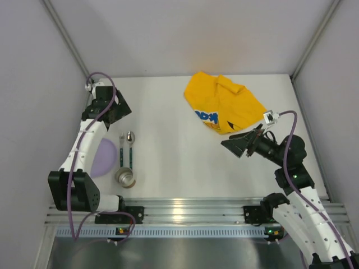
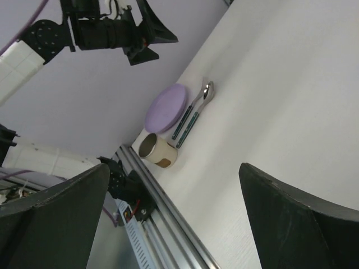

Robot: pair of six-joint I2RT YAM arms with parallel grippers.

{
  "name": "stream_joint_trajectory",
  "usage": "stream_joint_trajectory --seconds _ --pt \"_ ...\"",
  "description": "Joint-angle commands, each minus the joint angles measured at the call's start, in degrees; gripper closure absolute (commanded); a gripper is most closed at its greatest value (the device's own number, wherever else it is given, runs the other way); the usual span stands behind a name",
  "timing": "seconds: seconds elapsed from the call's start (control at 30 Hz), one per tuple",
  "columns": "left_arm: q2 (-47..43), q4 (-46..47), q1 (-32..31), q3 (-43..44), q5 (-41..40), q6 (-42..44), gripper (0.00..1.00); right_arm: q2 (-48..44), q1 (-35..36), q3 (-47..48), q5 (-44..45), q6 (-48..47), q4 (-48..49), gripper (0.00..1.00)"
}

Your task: Set the dinner table for one person

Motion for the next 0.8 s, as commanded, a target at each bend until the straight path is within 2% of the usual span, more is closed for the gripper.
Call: stream_joint_trajectory --seconds 0.0,0.03,0.1,0.2,0.3,0.33,0.4,0.5,0.53,0.63,0.67,0.73,0.77 --pt "-3.9 -3.3 -0.8 4.0 -1.9 -3.7 0.01 0.6 0.7 4.0 0.2 -2.8 -6.0 0.00" --pt "-3.5 -3.6 -0.7 4.2 -1.0 -4.6 0.02 1.4 0.8 3.4 5.0 -1.5 -6.7 0.00" --pt "-2.0 -2.7 -0.5 3.9 3.0 -6.7 0.01 6.1 0.4 2.8 3.2 0.6 -6.6 0.00" --pt "-0.8 2.0 -0.5 1.8 12.1 -8.7 0.02 8.1 1.1 3.2 3.1 0.4 -6.2 0.00" --pt "0.9 4.0 -4.5 4.0 11.1 -8.2 0.01 8.1 1.1 2.7 6.1 0.3 -9.9 0.00" --pt "4.0 3.7 -8.5 5.7 9.6 -6.4 0.01 8.5 0.6 2.6 6.7 0.4 -10.9 0.00" --pt "8.9 0.8 -15.9 13.1 3.8 -3.6 0.02 9.5 0.0 2.6 6.8 0.5 -11.9 0.00" --pt "19.6 -2.4 -22.8 23.6 1.2 -2.6 0.02 10.5 -1.1 3.7 6.4 -0.2 -14.9 0.00" --pt "25.1 -2.5 -24.2 25.9 1.5 -2.3 0.02 10.7 -1.6 4.0 6.5 -1.4 -16.3 0.00" --pt "33.7 -4.4 -28.9 36.6 1.8 -1.2 0.02 10.7 -3.9 6.1 6.8 -3.5 -22.5 0.00" --pt "38.9 -5.3 -29.8 43.0 2.0 -1.0 0.02 10.3 -4.8 6.9 6.7 -4.8 -23.8 0.00" --pt "45.1 -8.6 -32.3 50.3 1.9 -0.8 0.02 9.7 -5.4 8.0 8.4 -6.3 -28.1 0.00" --pt "51.0 -9.8 -32.9 57.9 1.8 -0.8 0.02 8.7 -5.9 8.9 9.0 -6.8 -29.5 0.00"
